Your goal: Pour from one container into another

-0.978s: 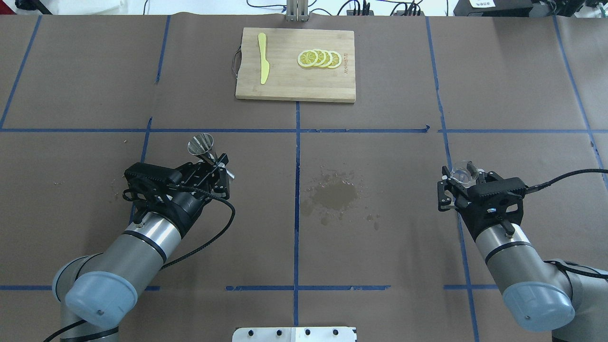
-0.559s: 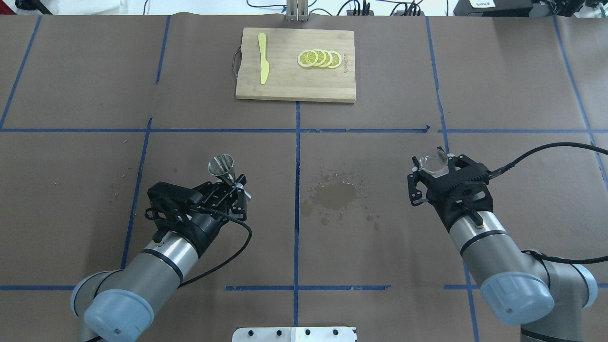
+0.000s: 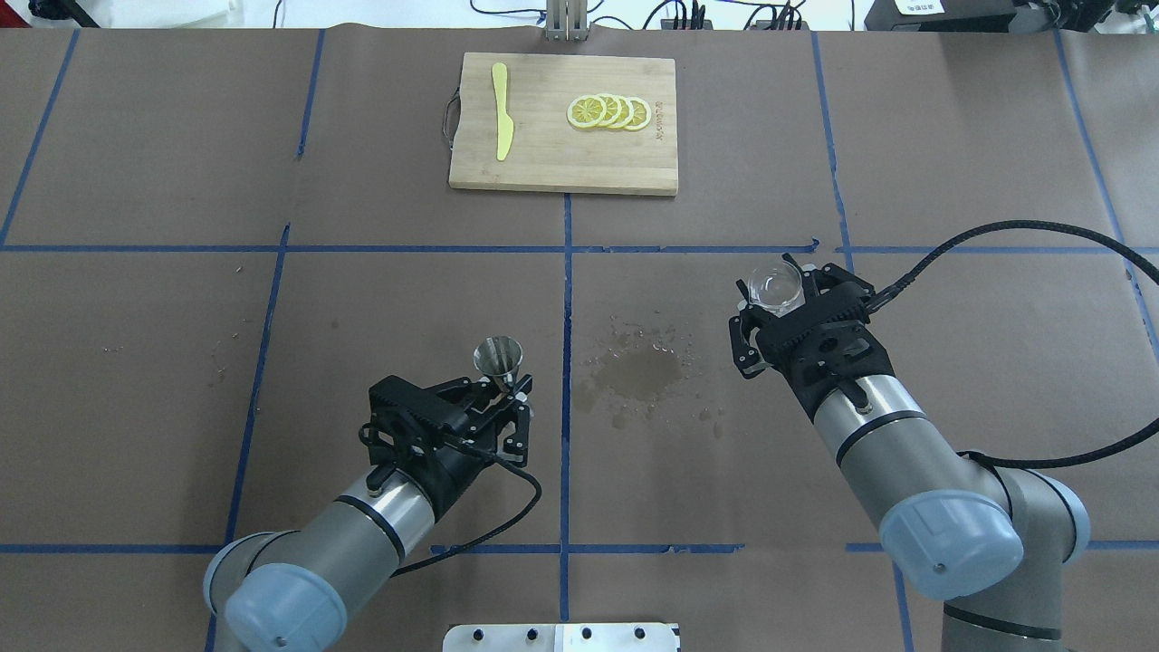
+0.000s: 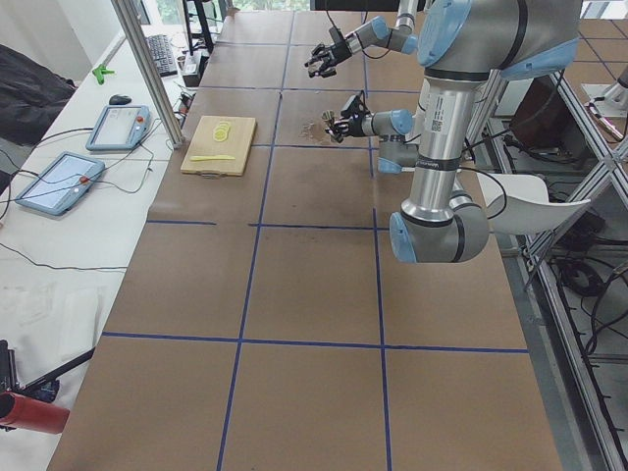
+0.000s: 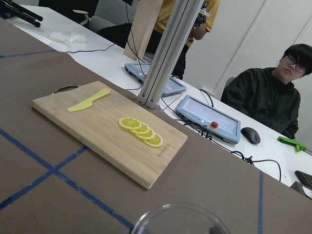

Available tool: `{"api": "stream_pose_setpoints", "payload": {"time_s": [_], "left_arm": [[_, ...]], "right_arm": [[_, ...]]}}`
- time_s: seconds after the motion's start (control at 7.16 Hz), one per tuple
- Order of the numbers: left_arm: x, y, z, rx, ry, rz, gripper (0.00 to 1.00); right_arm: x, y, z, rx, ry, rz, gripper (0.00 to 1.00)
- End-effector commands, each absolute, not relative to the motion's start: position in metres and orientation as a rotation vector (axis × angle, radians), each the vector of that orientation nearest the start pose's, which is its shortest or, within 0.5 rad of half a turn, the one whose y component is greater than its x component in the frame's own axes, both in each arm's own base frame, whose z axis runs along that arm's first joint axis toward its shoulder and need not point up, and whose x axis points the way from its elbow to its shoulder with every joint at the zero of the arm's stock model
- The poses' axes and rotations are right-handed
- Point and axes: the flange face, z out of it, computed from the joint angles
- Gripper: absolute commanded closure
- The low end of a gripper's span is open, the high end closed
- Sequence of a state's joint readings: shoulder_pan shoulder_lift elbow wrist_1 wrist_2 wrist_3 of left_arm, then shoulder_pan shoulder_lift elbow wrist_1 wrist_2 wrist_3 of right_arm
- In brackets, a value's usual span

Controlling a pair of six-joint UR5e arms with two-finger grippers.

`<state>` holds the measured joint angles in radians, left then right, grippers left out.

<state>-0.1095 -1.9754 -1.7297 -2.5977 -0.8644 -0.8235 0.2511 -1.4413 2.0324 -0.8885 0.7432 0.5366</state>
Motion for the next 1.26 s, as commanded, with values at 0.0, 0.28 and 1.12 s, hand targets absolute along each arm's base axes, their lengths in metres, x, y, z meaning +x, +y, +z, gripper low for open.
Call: {"api": "stream_pose_setpoints", "payload": {"time_s": [0.0,0.28,1.12], "left_arm": [[0.580,-0.259,0.232,1.113,1.126,-0.043,1.00],[0.585,-0.262,0.234,1.117,1.111,0.006,1.00],[0.617,-0.290,0.201,1.118,1.123,0.039,1.00]], "right_arm": [[-0.418,-0.323,0.258,1.310,-0.495,-0.188,1.00],[-0.431,-0.327,0.225,1.320,-0.436,-0.247,1.00],[-0.426,-0.343,0.198,1.359,-0.274,-0.386,1.00]]}}
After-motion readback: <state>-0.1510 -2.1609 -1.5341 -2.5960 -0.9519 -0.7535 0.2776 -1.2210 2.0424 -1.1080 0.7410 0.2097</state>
